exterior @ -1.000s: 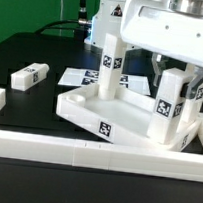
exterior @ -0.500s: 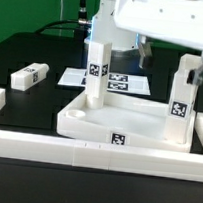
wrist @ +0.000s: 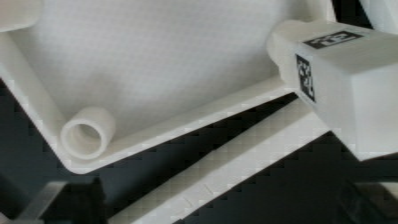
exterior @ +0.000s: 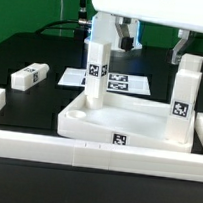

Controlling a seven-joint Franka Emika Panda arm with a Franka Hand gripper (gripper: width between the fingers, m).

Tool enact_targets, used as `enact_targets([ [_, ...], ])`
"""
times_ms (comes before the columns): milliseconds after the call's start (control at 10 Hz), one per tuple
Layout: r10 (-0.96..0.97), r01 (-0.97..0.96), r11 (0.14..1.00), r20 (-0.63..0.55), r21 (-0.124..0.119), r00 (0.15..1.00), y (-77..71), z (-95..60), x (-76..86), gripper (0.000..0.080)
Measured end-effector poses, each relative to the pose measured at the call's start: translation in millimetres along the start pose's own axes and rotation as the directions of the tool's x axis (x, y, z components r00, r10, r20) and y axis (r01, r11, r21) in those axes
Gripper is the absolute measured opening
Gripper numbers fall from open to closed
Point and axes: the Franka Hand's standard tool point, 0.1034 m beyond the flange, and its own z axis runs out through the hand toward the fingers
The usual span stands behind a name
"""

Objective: Assemble desk

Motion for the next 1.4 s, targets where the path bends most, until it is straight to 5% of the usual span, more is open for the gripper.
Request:
enact_targets([
  [300,-0.031,0.031,1.0,-0.002,0.002,1.0,3.7,0.3,0.3,0.0649],
  [500,-0.141,0.141,0.99,-0.004,0.027,0.99,61.1,-0.3,0.1,0.0649],
  [700,-0.187,0.187,0.982,-0.002,0.023,0.982,122.7,7.0,18.5,0.0649],
  [800,-0.185,0.185,0.983,-0.009,0.021,0.983,139.3,6.0,31.0,0.0649],
  [1300,-0.187,0.187,0.982,-0.011,0.014,0.982,141.9,9.6,33.8,0.0649],
  [1400,-0.221,0.221,0.975,-0.012,0.014,0.975,156.9,15.6,35.0,0.0649],
])
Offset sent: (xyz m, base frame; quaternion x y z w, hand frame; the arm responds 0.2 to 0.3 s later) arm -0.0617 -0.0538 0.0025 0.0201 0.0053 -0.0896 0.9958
